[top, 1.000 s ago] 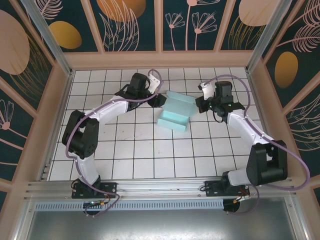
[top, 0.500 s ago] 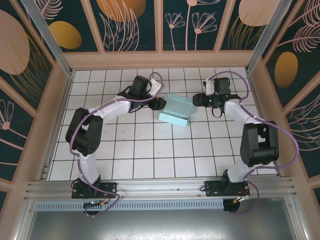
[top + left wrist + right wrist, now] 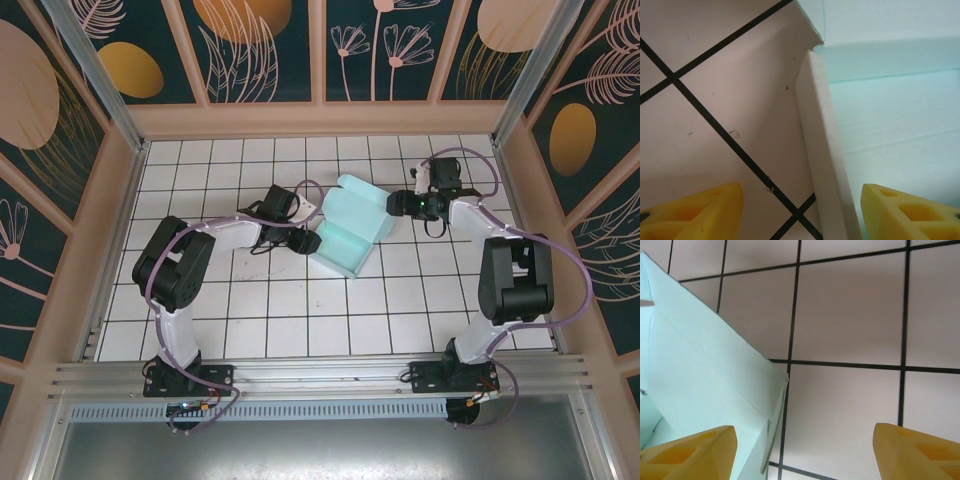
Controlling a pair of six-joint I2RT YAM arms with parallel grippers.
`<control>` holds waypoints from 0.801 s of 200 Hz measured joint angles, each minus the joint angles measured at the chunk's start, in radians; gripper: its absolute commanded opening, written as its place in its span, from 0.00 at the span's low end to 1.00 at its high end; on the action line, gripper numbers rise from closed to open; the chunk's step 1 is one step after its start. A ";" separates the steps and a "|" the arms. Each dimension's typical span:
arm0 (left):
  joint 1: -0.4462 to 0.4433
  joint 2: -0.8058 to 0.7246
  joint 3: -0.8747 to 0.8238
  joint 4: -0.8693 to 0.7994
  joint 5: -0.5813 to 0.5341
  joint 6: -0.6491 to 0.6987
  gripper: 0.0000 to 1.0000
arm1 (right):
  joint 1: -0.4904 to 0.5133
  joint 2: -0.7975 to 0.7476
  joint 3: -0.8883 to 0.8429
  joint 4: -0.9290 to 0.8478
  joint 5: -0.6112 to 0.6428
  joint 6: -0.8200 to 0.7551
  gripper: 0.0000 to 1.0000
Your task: Fold the paper box
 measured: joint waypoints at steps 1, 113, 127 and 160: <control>0.000 0.000 0.000 0.000 -0.001 0.000 0.63 | 0.000 0.000 0.000 -0.001 -0.002 -0.001 0.67; 0.000 -0.003 0.000 0.031 -0.022 0.000 0.63 | 0.000 0.002 0.017 -0.074 -0.176 -0.018 0.33; 0.000 -0.004 0.000 0.031 -0.024 0.000 0.63 | 0.000 0.002 0.016 -0.076 -0.187 -0.008 0.33; 0.000 -0.010 0.000 0.031 -0.024 0.000 0.63 | 0.004 0.002 -0.004 -0.076 -0.204 0.006 0.33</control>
